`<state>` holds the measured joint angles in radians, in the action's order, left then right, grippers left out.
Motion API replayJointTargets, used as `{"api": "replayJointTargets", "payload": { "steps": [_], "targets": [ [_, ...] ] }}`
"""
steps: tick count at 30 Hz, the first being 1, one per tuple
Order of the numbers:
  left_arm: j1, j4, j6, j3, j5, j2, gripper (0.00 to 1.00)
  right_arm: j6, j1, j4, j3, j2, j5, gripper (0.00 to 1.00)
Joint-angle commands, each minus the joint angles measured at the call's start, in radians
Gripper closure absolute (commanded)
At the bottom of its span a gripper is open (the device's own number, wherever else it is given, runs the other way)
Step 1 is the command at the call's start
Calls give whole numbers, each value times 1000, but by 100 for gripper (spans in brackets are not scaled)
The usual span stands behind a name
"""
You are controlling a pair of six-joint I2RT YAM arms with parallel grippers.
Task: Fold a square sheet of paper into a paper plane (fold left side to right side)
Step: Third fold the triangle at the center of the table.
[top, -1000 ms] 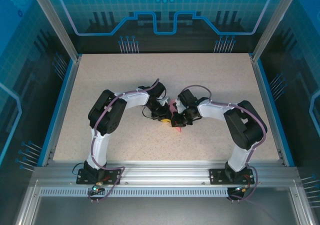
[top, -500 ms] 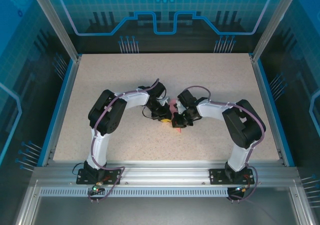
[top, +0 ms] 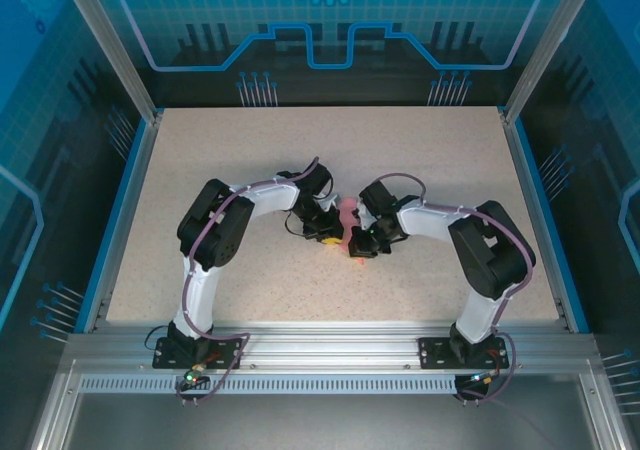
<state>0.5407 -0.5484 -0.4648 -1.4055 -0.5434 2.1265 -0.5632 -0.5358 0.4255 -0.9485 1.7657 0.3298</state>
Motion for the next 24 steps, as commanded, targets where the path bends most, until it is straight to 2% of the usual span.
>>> {"api": "replayJointTargets", "payload": {
  "steps": [1,14,20,24],
  "targets": [
    [-6,-63,10,1,113,58,88,18,21,141,58,-29,-31,100],
    [-7,-70,10,-7,114,58,88,29,67,133,212,-121,-15,100],
    [-8,-60,-5,-13,96,53,88,75,70,124,142,-189,51,100],
    [-4,-53,-14,-16,88,53,88,63,62,73,82,-180,115,100]
  ]
}}
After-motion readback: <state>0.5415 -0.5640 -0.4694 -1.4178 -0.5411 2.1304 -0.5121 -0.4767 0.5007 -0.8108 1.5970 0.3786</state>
